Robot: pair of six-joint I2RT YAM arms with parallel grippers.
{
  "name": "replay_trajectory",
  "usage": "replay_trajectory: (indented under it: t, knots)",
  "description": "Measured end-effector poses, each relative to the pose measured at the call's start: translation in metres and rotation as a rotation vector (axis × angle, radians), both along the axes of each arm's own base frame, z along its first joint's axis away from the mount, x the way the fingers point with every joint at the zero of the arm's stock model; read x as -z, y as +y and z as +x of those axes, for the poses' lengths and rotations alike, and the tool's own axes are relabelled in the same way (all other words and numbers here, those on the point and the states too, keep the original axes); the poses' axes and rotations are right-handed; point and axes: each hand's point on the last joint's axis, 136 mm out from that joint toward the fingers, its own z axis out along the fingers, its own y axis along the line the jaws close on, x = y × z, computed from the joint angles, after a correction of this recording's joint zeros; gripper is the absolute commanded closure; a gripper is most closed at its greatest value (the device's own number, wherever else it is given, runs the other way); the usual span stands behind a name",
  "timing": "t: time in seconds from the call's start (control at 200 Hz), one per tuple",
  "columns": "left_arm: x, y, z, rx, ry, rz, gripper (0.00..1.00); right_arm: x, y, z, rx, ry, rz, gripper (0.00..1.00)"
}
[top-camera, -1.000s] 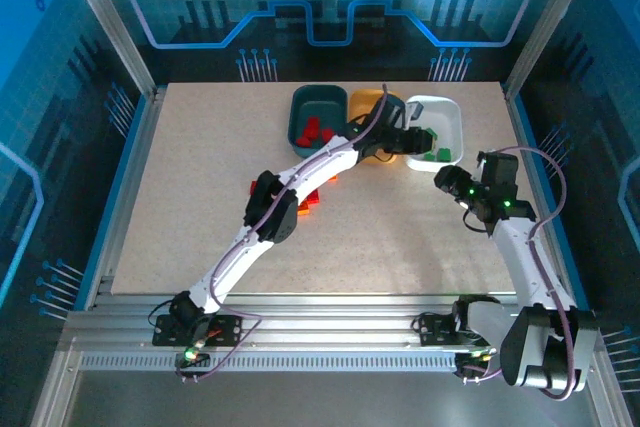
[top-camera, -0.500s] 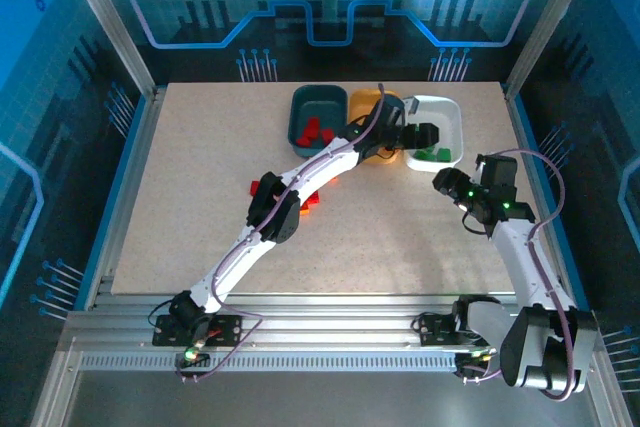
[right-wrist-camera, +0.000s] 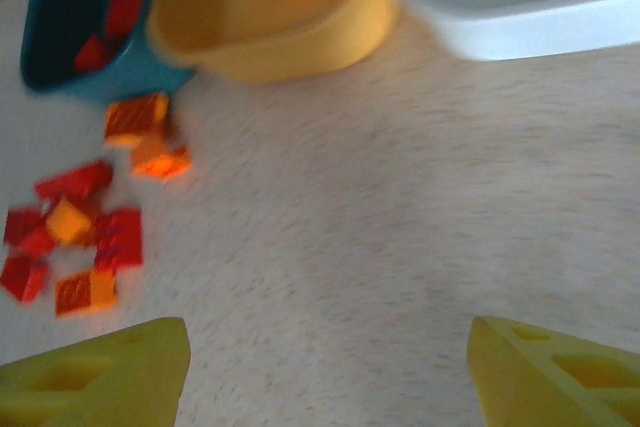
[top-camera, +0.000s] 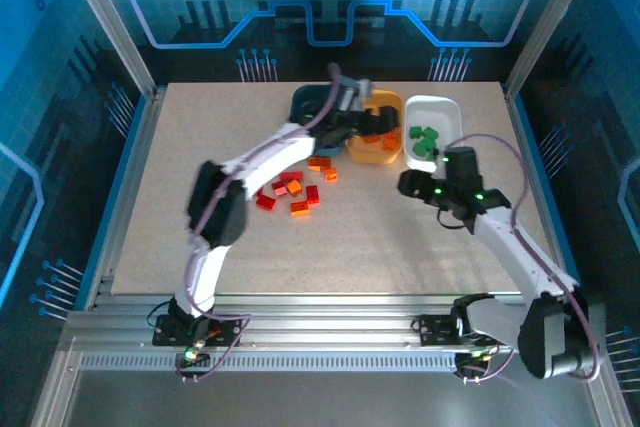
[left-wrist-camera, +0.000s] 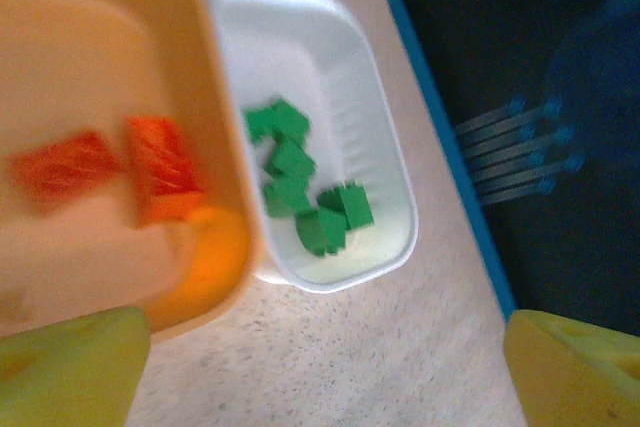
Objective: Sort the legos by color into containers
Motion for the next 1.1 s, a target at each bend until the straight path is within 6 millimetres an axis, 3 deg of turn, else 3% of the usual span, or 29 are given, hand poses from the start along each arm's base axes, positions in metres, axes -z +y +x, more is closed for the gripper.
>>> replay_trajectory:
  t: [0.07, 0.15, 0.23, 0.315, 0.365, 0.42, 0.475, 0.535, 0.64, 0.8, 1.101]
  knots:
    - [-0.021, 0.074, -0.004, -0.143, 0.01, -0.037, 0.01, 0.004, 0.036, 0.003, -0.102, 0.019, -0.031, 0.23]
    - [-0.017, 0.161, -0.009, -0.327, 0.051, -0.053, 0.01, 0.008, 0.076, 0.008, -0.192, 0.034, -0.071, 0.23]
    - [0.022, 0.237, -0.03, -0.503, 0.151, -0.034, 0.01, 0.015, 0.11, 0.012, -0.261, 0.048, -0.104, 0.23]
    - [0.086, 0.275, -0.071, -0.596, 0.307, 0.013, 0.01, 0.024, 0.143, 0.017, -0.315, 0.064, -0.135, 0.23]
    - [0.121, 0.286, -0.103, -0.625, 0.412, 0.049, 0.01, 0.031, 0.159, 0.02, -0.341, 0.075, -0.154, 0.23]
    - [0.146, 0.296, -0.133, -0.644, 0.495, 0.082, 0.01, 0.04, 0.177, 0.024, -0.365, 0.09, -0.174, 0.23]
    - [0.157, 0.305, -0.155, -0.664, 0.539, 0.095, 0.01, 0.051, 0.193, 0.027, -0.39, 0.107, -0.189, 0.24]
    - [0.157, 0.315, -0.166, -0.692, 0.54, 0.088, 0.01, 0.064, 0.205, 0.029, -0.406, 0.128, -0.209, 0.25]
    - [0.141, 0.327, -0.169, -0.727, 0.49, 0.056, 0.01, 0.087, 0.22, 0.031, -0.419, 0.172, -0.243, 0.28]
    - [0.129, 0.328, -0.167, -0.724, 0.453, 0.022, 0.01, 0.112, 0.222, 0.038, -0.396, 0.221, -0.289, 0.31]
    - [0.134, 0.319, -0.173, -0.682, 0.479, -0.003, 0.01, 0.116, 0.232, 0.057, -0.356, 0.226, -0.306, 0.42]
